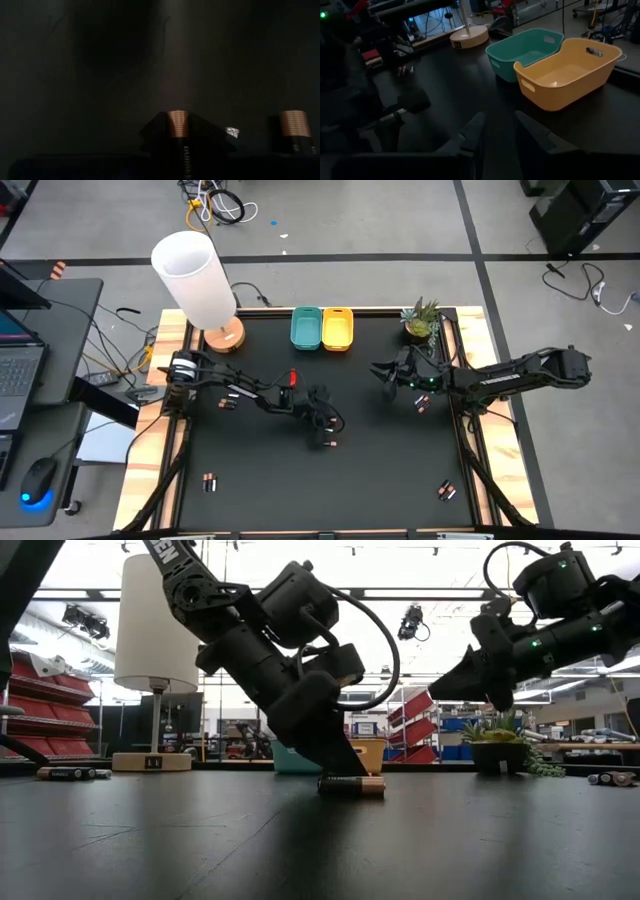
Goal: Sort batteries
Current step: Put the gold black battery into the blue bin
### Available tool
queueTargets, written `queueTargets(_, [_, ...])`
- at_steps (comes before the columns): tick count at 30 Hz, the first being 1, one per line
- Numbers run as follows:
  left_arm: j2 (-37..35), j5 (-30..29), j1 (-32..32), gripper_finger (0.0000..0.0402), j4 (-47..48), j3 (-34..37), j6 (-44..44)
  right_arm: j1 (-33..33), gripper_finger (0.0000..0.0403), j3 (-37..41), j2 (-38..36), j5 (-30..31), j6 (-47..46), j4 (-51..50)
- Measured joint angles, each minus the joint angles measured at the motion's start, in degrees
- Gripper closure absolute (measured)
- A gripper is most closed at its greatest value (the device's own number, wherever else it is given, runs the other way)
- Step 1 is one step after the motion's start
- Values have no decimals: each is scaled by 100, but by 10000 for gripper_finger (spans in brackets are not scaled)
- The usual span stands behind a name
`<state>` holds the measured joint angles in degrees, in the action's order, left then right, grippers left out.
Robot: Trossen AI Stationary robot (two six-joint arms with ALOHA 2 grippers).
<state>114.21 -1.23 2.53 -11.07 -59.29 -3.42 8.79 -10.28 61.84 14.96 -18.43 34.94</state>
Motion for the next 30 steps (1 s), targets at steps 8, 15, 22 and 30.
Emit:
queueTargets(8, [13,95,-170,325,-139,7,-309,-69,316,0,0,0,2,-168])
queueTargets(15, [-201,42,-394,324,37,15,-375,-69,316,0,0,0,43,-168])
queueTargets(22, [-919,-146,-900,326,395,7,-113,-66,317,0,0,23,60,-183])
queueTargets(30, [-1515,-188,-1814,325,453,0,335,-63,317,0,0,43,61,-171])
